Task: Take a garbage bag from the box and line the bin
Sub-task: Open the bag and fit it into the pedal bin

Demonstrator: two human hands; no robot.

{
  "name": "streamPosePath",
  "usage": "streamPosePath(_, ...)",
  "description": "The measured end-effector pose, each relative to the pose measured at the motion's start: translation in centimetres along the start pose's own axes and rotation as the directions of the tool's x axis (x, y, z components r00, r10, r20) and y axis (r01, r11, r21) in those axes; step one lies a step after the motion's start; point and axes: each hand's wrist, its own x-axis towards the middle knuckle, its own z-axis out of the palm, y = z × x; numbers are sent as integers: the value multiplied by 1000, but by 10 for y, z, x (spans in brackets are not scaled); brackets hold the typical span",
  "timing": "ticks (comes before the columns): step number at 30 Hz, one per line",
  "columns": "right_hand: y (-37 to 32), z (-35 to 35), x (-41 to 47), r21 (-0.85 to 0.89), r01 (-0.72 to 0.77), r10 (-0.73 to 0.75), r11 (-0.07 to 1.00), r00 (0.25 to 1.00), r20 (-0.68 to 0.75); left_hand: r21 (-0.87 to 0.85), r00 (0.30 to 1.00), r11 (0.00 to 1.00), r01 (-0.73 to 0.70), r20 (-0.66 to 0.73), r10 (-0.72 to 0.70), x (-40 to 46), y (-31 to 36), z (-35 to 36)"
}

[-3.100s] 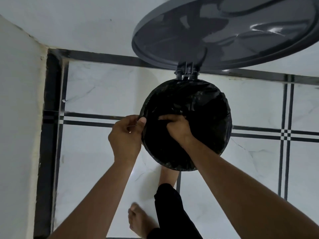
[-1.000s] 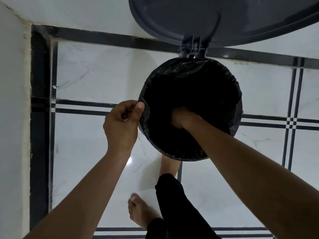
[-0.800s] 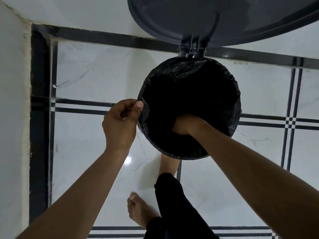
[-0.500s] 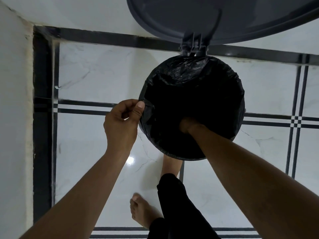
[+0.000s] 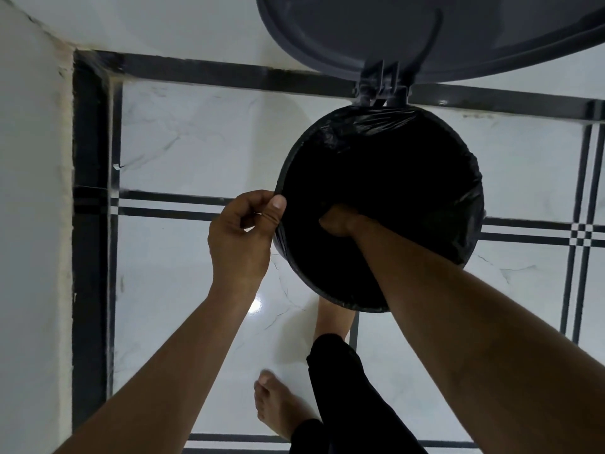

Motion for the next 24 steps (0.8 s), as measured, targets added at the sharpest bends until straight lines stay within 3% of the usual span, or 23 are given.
streamPosePath(8,8,-3,-24,-159,-50,20,986,983,-184,2,1000,1000,25,12,-25,-1,6,-1)
streamPosePath(12,25,1,-14,-277,-88,75,957,995,-60,14,1000,1000,23,9,-23,0,4,-1)
streamPosePath(17,44,6,-4,-297,-72,98,952,993,73,15,1000,1000,20,10,-20,2,2,-1)
streamPosePath(21,40,-6,-23,-195,-10,-1,981,998,-57,41,999,998,37,26,-38,2,9,-2)
streamPosePath(24,36,-23,-60,-133,138,-170,981,947,-273,84,999,996,30,12,-31,0,22,-1)
